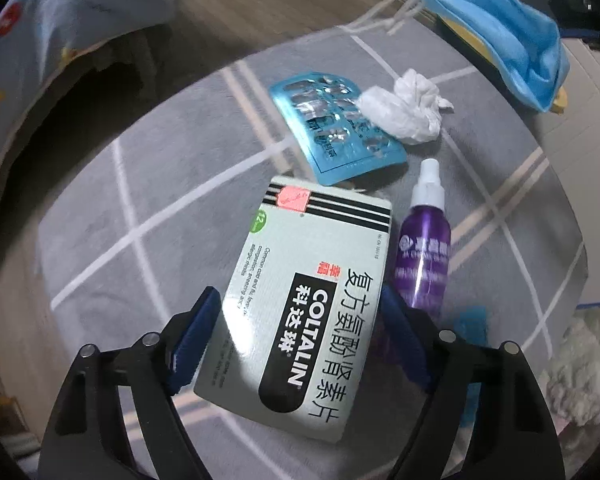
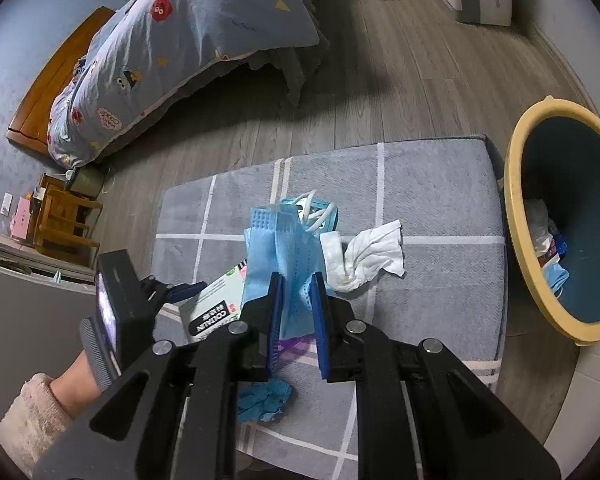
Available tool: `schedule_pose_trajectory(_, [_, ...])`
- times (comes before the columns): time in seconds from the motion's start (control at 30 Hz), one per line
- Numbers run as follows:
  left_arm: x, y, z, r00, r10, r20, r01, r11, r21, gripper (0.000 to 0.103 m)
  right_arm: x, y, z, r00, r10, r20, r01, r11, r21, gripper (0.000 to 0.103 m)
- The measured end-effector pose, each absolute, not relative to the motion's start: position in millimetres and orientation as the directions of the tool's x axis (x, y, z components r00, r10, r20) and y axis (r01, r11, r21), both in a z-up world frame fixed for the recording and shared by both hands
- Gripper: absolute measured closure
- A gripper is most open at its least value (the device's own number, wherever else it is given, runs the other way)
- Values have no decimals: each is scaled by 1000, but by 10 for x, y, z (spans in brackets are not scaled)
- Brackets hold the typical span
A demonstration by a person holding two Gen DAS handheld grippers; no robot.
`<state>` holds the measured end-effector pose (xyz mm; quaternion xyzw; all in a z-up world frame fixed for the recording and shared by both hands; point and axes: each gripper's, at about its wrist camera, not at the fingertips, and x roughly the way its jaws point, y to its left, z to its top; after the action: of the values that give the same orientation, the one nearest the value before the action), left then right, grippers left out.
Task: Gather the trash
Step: 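Grasp the white COLTALIN box with the left gripper while the right holds the mask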
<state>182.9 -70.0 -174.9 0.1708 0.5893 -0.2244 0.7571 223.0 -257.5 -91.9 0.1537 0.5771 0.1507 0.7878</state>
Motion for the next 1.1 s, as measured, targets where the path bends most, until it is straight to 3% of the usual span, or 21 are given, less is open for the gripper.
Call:
schedule_pose_trajectory(0.23, [1727,-448,-1546,251,-72,-965,459,887,53,24,2161,-2519,-789,311,403,-861,-78,913,400,89])
schedule_pose_trajectory(0.6, [1907,-331,-802,461,-154,-874,321,947,3,24,2115,-2668,-602,385,374,-844,-68,923,378,89])
schedule_pose_trajectory(1.1, [2150,-685,-564,512,-227,-829,352,935,-40,24,2253,-3031,-778,397,301,-867,-12,946,323,89])
